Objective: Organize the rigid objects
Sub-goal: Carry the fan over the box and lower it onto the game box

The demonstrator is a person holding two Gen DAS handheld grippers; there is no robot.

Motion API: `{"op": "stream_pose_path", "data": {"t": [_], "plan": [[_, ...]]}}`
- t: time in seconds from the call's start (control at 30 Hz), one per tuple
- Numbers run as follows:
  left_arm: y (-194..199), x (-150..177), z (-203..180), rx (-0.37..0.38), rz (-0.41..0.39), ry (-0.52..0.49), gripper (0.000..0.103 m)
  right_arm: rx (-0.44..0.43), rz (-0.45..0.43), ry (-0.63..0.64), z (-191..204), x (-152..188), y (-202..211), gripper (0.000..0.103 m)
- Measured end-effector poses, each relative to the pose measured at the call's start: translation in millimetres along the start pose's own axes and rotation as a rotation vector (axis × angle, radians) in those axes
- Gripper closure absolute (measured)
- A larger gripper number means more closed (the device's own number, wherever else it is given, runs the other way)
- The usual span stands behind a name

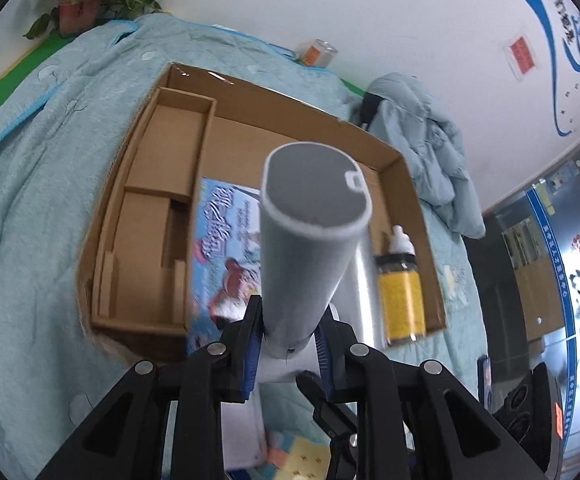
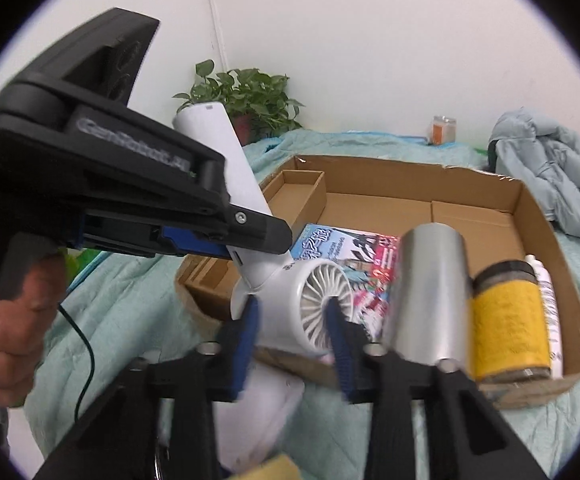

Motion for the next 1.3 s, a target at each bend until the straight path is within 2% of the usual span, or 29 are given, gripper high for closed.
{"op": "stream_pose_path", "data": {"t": [0.17,0.2,0.33,0.47,0.57,0.7,0.87,0.93,1.1,1.17,1.23,1.27,1.3], "plan": [[-40,-18,29,-0.034,0.086,0.008,0.081,-0.028,0.120,-0.099,-8,-4,-41,0.076],[-46,-20,31,-0.033,0.085,0.010,0.082,-0.032,0.145,-0.115,-9,-1,-47,0.072],[-66,-36,36,-0.037,0.104,-0.003,0.080,-0.045,0.159,-0.140,-14,-5,-58,0.070],[-101,-47,39,-0.053,0.172,-0.023,0.079,-0.057,0.219,-0.171,-19,-4,-72,0.063],[-121,-56,47,-0.062,0.193,-0.018,0.078,-0.082,0.272,-0.218,-28,-2,-87,0.059],[-122,-57,50,-0.053,0.195,-0.014,0.078,-0.103,0.302,-0.233,-31,1,-91,0.059],[-111,-35,51,-0.037,0.224,-0.010,0.078,-0.136,0.384,-0.226,-28,22,-86,0.066],[-105,-22,49,-0.040,0.233,-0.026,0.077,-0.151,0.422,-0.233,-26,31,-82,0.066],[-92,-2,47,-0.074,0.232,-0.039,0.077,-0.177,0.418,-0.205,-18,34,-68,0.063],[-88,3,46,-0.094,0.225,-0.052,0.073,-0.183,0.408,-0.198,-15,33,-64,0.062],[-79,6,43,-0.113,0.193,-0.074,0.070,-0.156,0.376,-0.177,-16,33,-56,0.048],[-71,7,41,-0.124,0.161,-0.092,0.069,-0.132,0.348,-0.160,-12,38,-48,0.030],[-59,8,37,-0.142,0.106,-0.114,0.064,-0.104,0.312,-0.145,-13,35,-39,0.021]]}}
Point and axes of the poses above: each gripper's, at about its wrist camera, not at the fingertips, and y roughly against the way its jaws point, z to its left, x to its underside, the point moved 7 cm from there along -y, roughly the way its jaws point, and after that the axes turned 11 degrees about -y, right-handed, at the moved point
